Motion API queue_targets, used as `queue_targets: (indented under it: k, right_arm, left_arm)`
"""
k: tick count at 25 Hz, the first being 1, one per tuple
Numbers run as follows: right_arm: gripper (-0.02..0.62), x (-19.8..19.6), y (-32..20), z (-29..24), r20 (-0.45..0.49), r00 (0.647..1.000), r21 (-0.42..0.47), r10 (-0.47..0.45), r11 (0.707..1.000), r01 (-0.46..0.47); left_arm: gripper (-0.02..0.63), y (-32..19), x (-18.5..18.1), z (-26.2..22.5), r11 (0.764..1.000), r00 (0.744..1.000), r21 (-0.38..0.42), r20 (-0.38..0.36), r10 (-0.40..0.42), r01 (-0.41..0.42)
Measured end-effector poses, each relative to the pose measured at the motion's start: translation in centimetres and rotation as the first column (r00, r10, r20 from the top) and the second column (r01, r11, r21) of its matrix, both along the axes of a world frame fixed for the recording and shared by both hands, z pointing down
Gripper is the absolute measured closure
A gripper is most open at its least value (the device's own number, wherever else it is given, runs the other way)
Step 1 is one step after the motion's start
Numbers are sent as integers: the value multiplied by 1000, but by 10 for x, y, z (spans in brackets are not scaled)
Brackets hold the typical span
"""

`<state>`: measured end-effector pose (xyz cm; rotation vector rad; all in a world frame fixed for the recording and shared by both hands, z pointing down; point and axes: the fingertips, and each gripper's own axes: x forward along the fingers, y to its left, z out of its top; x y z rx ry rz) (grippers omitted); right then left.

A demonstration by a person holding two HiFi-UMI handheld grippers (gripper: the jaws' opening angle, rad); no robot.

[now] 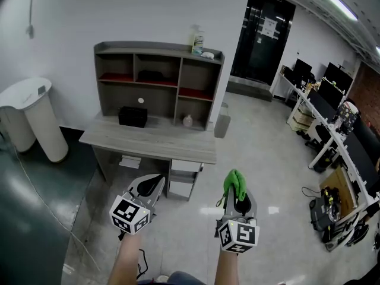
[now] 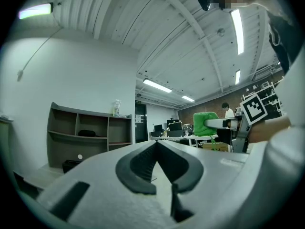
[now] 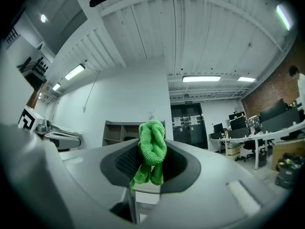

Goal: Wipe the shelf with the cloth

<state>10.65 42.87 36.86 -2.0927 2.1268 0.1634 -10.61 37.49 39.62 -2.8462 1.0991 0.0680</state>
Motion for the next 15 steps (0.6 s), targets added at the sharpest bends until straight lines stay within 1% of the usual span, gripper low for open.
queue_targets:
  k: [4,8,12,15]
  right_arm:
    - [488,-3,-17,10,-4,1000,-7,5,1000,-5]
    - [488,3,-57,14,-4,1000,-11,3,1000,-3]
    - [487,18,-112,22,-8,1000,7,-5,1000,5]
    - [486,24,-172,25,-10,1000,19,-6,1000,6]
  left_arm:
    - [607,-17,-7,9,1000,1000,-8,-2,-1,1]
    - [607,-53,-7,17,1000,1000,-22,-7,-11,11]
    - [607,-100,1,28,999,999,-17,-5,-36,36]
    - [607,-152,3,36,998,998,-17,2,-57,57]
